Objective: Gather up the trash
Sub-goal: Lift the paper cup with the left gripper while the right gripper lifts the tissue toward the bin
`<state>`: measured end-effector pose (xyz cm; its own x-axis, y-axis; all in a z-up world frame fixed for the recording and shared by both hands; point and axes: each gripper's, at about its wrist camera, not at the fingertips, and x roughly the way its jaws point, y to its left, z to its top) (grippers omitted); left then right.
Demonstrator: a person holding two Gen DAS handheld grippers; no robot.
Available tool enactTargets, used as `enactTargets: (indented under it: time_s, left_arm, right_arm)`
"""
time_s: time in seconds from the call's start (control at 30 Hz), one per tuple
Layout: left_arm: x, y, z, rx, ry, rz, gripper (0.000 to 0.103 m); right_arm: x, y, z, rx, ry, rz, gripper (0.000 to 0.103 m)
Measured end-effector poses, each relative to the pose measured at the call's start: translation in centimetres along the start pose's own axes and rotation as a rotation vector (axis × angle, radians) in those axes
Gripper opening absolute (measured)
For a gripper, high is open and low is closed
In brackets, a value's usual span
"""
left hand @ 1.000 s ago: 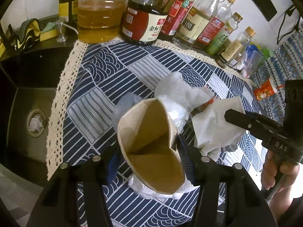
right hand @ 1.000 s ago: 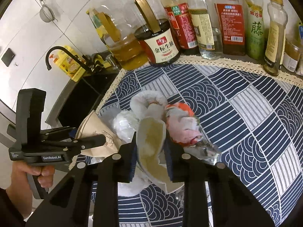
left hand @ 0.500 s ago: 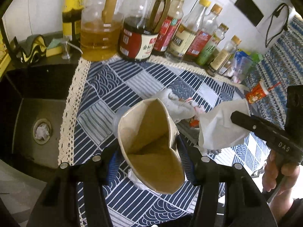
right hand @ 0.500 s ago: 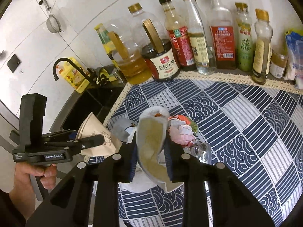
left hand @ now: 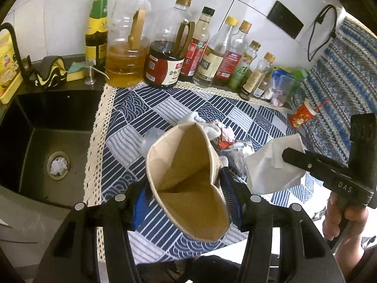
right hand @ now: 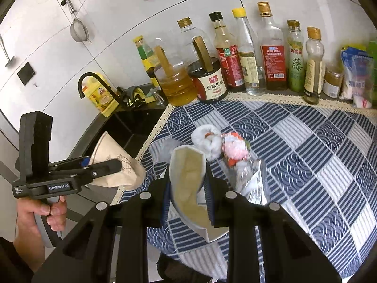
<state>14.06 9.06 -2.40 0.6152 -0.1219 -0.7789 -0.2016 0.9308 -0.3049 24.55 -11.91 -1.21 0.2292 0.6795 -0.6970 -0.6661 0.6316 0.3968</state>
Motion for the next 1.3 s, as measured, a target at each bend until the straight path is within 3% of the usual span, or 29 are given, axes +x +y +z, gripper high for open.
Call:
enactTargets:
  time_s: [0.6, 1.0, 1.3]
  left_arm:
    - [-5.0, 0.4, -8.9, 0.03, 0.013, -0.022, 0.054]
    - [-3.4, 2.5, -17.2, -0.043, 0.122, -0.04, 0.054]
    - [0.1, 3.7, -22.0, -0.089, 0.258, -0.018, 0.054]
  right_arm:
    - [-3.5, 5.4, -9.4, 0.058, -0.007, -0.012, 0.027]
    - [-0.9, 6.4, -17.0, 0.124, 0.105, -0.003, 0.027]
    - [3.3, 6.5, -21.4, 0.182, 0.223, 0.019, 0.027]
